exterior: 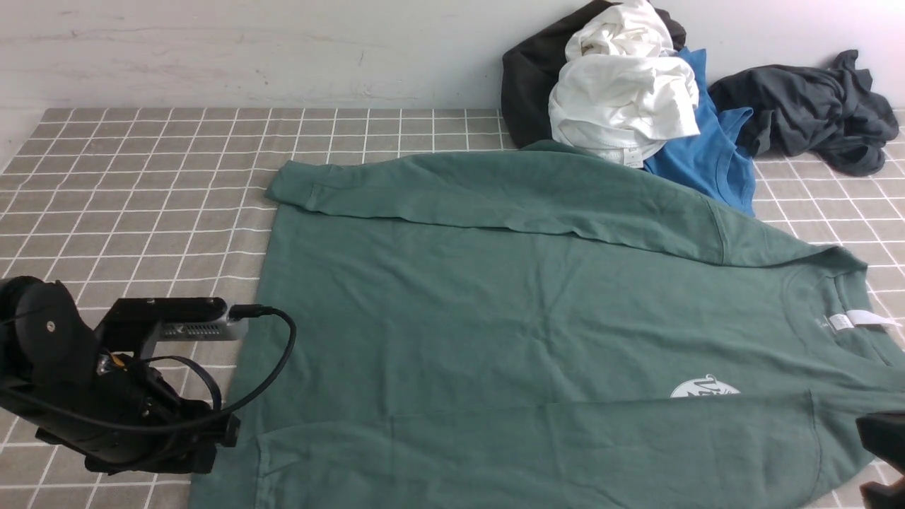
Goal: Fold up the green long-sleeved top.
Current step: Use the left arm to clamp the cuff closest to it, then use the left arm to drag and place the cuff at the centered position on the left edge of the fabric, then use the left arm to clamp the cuff farthest from it
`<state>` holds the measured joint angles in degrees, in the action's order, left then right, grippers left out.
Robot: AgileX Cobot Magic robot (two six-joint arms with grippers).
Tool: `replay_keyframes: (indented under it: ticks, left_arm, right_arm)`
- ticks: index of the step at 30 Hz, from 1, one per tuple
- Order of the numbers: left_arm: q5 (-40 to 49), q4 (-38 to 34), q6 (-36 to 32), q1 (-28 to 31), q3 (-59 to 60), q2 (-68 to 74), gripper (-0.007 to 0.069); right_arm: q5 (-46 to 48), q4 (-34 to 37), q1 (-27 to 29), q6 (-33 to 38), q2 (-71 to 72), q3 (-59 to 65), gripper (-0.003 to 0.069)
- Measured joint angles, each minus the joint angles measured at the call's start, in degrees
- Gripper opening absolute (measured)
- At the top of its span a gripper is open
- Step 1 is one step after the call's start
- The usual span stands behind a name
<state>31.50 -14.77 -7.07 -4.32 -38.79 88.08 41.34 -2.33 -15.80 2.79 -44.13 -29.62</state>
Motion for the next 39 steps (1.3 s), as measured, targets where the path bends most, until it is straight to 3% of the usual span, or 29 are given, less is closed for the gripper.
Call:
replay_keyframes:
  ticks: [4,5,6,12,17,24,29,32,37,39]
  left_arm:
    - [-2.19,-0.55,0.0,0.0,-0.04,2.99,0.0153]
    - [-2.19,-0.69,0.0,0.0,-0.04,3.18,0.0145]
    - [-2.31,-1.45,0.0,0.0,-0.13,3.59,0.0069]
    - [-1.2,-1.98,-1.04,0.0,-1.27,3.07,-0.0004]
    - [3.1,-2.21,-2.36,0.0,-4.7,-3.22,-0.0005]
    - [1.06,-2.43,-6.05,0.0,-11.27,-9.96,-0.0005]
    - [-2.41,-2.43,-9.14,0.0,-15.89,-6.0,-0.0005]
    - [-3.07,-2.43,-9.82,0.0,-21.49,3.39,0.0001]
    - [2.37,-2.24,-9.85,0.06,-31.56,15.18,0.0094]
    - [7.39,-2.19,-9.3,0.32,-40.92,21.51,0.02]
  right_arm:
    - [-0.23,-0.12,0.0,-0.21,0.0,0.0,-0.001]
    - [-0.23,-0.12,0.0,-0.21,0.0,0.0,-0.001]
    - [-0.23,-0.13,0.0,-0.21,0.0,0.0,-0.001]
    - [-0.23,-0.13,0.0,-0.21,0.0,0.0,-0.001]
    - [-0.23,-0.19,0.0,-0.21,0.0,0.0,-0.001]
    - [-0.23,-1.55,0.0,-0.25,0.0,0.0,-0.001]
    - [-1.87,-1.68,0.0,-0.25,0.0,0.0,-0.001]
    - [-3.66,-1.68,0.0,-0.47,0.0,0.0,-0.001]
    - [-3.88,-0.73,0.0,-0.46,0.0,0.0,-0.001]
    - [-3.88,-0.22,0.0,-0.46,0.0,0.0,-0.001]
